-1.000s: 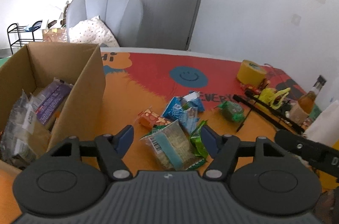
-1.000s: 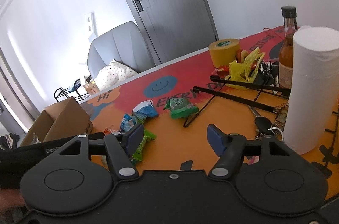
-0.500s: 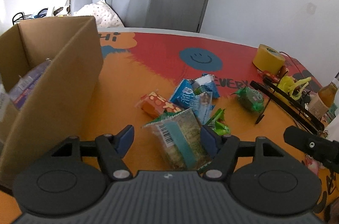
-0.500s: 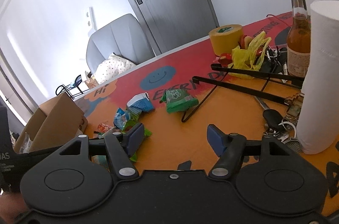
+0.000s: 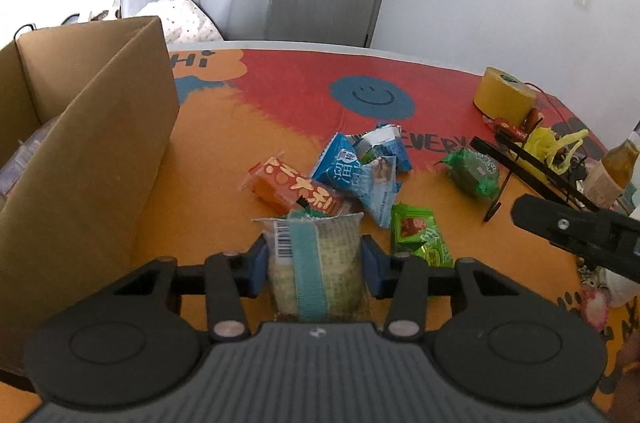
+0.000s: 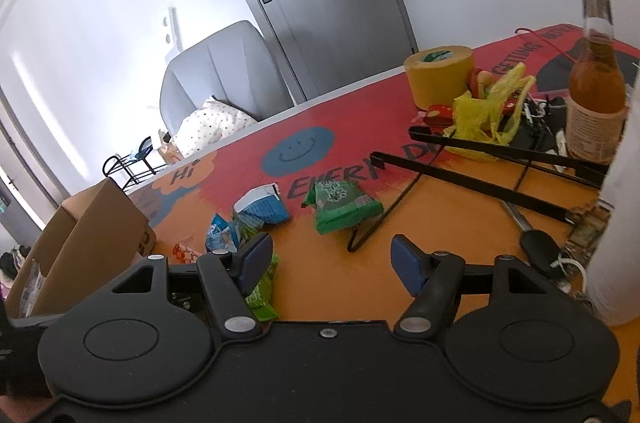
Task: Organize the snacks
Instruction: 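Grasp the clear rice-cake pack with the left tool while the right tool grasps the green candy pack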
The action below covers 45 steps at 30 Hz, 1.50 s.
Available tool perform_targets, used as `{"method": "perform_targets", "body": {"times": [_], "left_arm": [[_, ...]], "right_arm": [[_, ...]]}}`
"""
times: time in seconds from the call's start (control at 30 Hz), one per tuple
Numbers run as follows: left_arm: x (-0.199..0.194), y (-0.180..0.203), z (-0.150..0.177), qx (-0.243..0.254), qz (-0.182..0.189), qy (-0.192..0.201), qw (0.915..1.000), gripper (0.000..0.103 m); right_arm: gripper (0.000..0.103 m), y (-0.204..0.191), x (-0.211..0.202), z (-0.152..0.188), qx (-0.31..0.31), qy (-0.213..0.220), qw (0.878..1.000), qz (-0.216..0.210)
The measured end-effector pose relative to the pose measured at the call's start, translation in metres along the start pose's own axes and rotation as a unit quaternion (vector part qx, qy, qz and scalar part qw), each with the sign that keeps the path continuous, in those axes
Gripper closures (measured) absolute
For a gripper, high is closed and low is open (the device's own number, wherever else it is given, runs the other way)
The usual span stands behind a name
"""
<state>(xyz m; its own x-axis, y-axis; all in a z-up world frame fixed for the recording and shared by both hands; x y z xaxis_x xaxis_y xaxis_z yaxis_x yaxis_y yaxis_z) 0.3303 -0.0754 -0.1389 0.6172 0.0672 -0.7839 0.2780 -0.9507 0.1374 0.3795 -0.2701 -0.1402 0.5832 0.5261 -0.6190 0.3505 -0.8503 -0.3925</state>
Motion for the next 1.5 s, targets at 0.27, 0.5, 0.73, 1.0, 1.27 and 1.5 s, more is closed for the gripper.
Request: {"method": "perform_targets", "body": {"times": [0.27, 0.5, 0.73, 1.0, 1.27, 1.5], "left_arm": [[-0.015, -0.007, -0.012, -0.005, 0.006, 0.03, 0.9995, 0.057], [-0.018, -0.013, -0.025, -0.011, 0.005, 0.046, 0.9989, 0.057], [-0.01, -0.017, -0.031, -0.016, 0.005, 0.046, 0.9988, 0.057], [-0.004, -0.022, -0.03, -0.024, 0.008, 0.039, 0.9989, 0.057], [-0.019, -0.024, -0.029, -0.027, 0.015, 0.049, 0.9983, 0.057], [-0.046, -0.028, -0.027, -0.026, 0.025, 0.07, 0.9969, 0.057]], "right_arm": [[0.036, -0.004, 0.017, -0.016, -0.011, 0.003, 1.0, 0.006], [0.036, -0.004, 0.035, -0.027, -0.02, 0.0, 1.0, 0.017], [0.036, -0.005, 0.054, -0.031, -0.033, -0.01, 0.999, 0.026], [0.069, -0.011, 0.062, -0.024, -0.064, -0.027, 0.997, 0.041], [0.072, -0.026, 0.034, -0.02, -0.07, -0.011, 0.997, 0.029], [0.072, -0.048, 0.01, -0.019, -0.074, 0.006, 0.997, 0.017]]}}
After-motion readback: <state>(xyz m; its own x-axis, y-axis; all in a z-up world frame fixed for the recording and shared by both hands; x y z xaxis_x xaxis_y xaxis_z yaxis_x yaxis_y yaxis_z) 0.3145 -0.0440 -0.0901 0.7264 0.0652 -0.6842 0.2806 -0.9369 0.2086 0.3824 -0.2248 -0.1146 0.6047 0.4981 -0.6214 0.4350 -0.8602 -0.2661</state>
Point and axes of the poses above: each gripper's, at about its wrist camera, not at the fingertips, and x roughly the way its jaws point, y to its right, z to its underside, the point moved 4 cm from there along x, roughly the way its jaws point, and after that the axes turned 6 degrees about -y, right-handed, at the moved point
